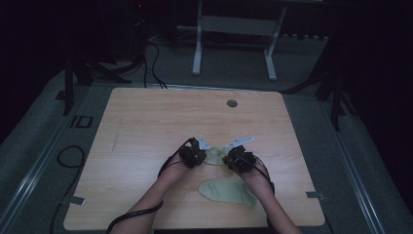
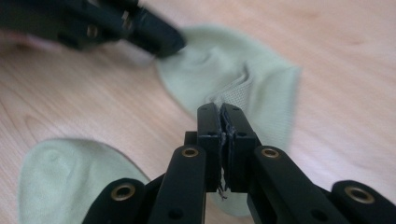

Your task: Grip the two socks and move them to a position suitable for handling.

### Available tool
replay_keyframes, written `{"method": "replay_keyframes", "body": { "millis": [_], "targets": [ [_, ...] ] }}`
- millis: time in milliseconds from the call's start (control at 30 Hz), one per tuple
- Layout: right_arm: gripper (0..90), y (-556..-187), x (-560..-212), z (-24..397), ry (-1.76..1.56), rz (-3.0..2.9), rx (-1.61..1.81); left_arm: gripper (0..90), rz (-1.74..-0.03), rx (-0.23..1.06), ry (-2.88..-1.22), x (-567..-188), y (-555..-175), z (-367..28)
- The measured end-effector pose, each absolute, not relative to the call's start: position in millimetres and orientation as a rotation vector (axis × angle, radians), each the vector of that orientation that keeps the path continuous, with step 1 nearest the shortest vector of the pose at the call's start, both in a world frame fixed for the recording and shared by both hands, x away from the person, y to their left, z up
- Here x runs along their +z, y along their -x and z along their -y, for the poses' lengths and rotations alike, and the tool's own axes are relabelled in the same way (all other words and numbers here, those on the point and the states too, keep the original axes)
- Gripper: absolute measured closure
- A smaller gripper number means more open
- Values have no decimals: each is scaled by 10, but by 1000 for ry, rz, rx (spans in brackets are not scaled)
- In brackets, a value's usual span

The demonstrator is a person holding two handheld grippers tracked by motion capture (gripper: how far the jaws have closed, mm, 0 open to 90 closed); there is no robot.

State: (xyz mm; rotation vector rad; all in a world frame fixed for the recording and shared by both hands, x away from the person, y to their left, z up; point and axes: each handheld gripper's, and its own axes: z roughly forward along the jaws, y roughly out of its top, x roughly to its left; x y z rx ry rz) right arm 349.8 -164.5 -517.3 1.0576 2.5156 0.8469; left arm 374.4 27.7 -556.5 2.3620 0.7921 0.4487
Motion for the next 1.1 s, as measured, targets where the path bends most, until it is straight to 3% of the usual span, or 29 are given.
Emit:
{"method": "replay_keyframes", "body": {
  "millis": [267, 633, 867, 933, 1033, 1100],
  "targets": [
    [869, -3546, -4952, 2049, -1143, -2415, 926, 888, -781, 455, -2372, -5561, -3758, -265],
    [892, -3654, -5074, 2536, -1293, -2341, 875, 888, -805, 444, -2358, -5563, -3762, -270],
    [803, -3660, -5202, 2592, -1328, -2362, 868, 885, -818, 391, -2356, -5545, -3783, -286],
    [690, -3599, -5209, 2530, -1290, -2402, 875, 764, -804, 366, -2349, -5502, -3775, -296],
    [608, -3537, -5232, 2504, -1243, -2461, 887, 510, -802, 377, -2286, -5371, -3709, -337],
    [559, -3492, -5246, 2483, -1191, -2514, 882, 452, -809, 356, -2269, -5268, -3654, -396]
  ]
}}
